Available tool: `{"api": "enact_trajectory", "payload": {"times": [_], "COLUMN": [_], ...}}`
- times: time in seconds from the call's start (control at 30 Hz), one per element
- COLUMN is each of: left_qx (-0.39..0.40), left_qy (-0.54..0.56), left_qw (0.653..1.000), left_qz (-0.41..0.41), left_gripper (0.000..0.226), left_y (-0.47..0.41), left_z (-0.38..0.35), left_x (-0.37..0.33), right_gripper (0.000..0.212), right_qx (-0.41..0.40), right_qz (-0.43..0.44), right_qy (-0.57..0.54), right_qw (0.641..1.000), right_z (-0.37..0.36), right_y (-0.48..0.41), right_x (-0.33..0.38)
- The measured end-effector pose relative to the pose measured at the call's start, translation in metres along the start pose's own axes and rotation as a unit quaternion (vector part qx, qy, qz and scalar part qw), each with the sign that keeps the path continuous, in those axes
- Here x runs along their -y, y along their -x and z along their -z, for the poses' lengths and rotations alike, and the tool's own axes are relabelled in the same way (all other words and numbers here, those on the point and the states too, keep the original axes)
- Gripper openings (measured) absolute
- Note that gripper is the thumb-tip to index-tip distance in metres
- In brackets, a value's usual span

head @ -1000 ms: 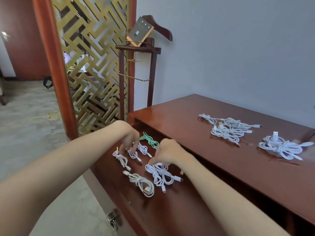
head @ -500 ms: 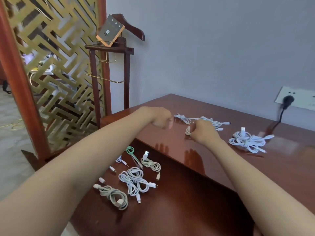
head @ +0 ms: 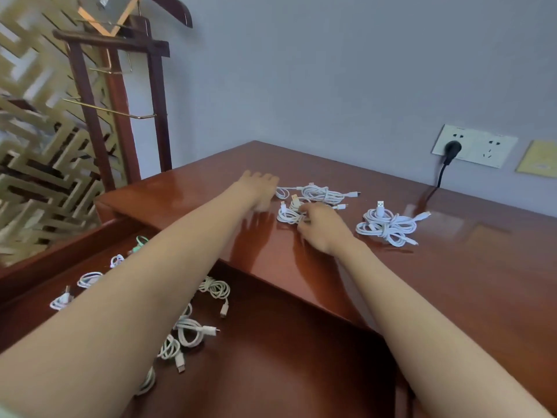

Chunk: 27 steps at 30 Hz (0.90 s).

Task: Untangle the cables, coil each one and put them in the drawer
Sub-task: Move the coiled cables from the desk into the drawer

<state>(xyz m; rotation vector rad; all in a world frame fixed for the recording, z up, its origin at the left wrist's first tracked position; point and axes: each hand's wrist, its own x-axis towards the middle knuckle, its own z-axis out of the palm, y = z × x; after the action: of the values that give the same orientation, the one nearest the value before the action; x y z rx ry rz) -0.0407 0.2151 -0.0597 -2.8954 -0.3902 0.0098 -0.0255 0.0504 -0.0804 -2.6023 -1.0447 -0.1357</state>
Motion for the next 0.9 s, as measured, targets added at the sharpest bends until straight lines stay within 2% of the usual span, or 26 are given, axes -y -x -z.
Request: {"api": "enact_trajectory", "payload": {"times": [0.13,0.33,0.43,0.57,0.7,0.9], "left_qx": [0.008,-0.003,-0.002,-0.068,-0.047,-0.111], "left_qy": [0.024,-0.035,-0.017,-0.023,0.043,0.117], "left_qw": [0.999,0.999,1.0,0.997,0.998,0.987], "left_qz": [0.029,0.008,0.014,0.017,0.01,-0.01], "left_gripper": [0.074,0.067,0.07,0.05,0.047,0.04], "left_y": [-0.009,-0.019,-0.014,-0.007,0.008,0.051], "left_z": [-0.01,-0.005,-0.005,-0.021,-0.028,-0.039], "left_x": [-0.004,-0.006,-0.005,0.003,0.012,0.015], "right_gripper": [0.027,0.035,0.036,0.036,0.033,0.031], "right_qx": [0.003,0.028,0.026,0.02,0.001,-0.025], "right_qz": [0.005,0.012,0.003,-0.005,-0.013,-0.023], "right_qy": [0.04,0.042,0.037,0.04,0.041,0.021], "right_qw": [0.999,0.999,0.999,0.999,0.999,0.999], "right_z": [-0.011,-0.001,0.002,0.002,0.001,0.0], "right_y": [0.006,0.019,0.028,0.037,0.046,0.062], "right_x": [0.0,-0.003,-0.005,-0.006,-0.002,0.005]}}
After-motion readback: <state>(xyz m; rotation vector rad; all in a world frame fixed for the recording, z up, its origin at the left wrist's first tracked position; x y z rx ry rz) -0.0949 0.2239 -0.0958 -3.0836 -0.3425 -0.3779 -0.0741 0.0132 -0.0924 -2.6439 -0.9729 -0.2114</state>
